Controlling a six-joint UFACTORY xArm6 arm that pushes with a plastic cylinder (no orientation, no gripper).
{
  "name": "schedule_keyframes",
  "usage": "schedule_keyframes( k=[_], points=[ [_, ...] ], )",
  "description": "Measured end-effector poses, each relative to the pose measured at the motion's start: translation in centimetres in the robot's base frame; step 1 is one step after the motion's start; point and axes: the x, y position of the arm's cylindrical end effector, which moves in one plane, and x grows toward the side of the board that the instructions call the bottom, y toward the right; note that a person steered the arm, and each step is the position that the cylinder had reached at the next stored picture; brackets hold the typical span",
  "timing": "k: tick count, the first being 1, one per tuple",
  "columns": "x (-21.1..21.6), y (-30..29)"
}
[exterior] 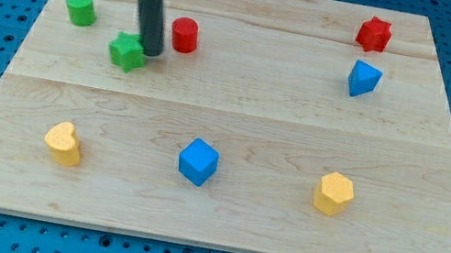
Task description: Move the green circle above to the green star
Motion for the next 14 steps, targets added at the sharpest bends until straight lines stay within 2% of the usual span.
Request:
schedule_keyframes(
  k=[2, 3, 4, 5, 6, 7, 9, 10, 12, 13, 14],
  points=[
    [-0.6, -2.2],
    [2.3, -1.6],
    [4.3, 3.5],
    [1.6, 8.2],
    [-3.7, 6.4],
    [-8.2, 1.2],
    [-11.2, 0.2],
    [-11.1, -7.2],
    [-10.9, -10.8],
    [-9.9, -16.4],
    [-7.2, -16.5]
  ],
)
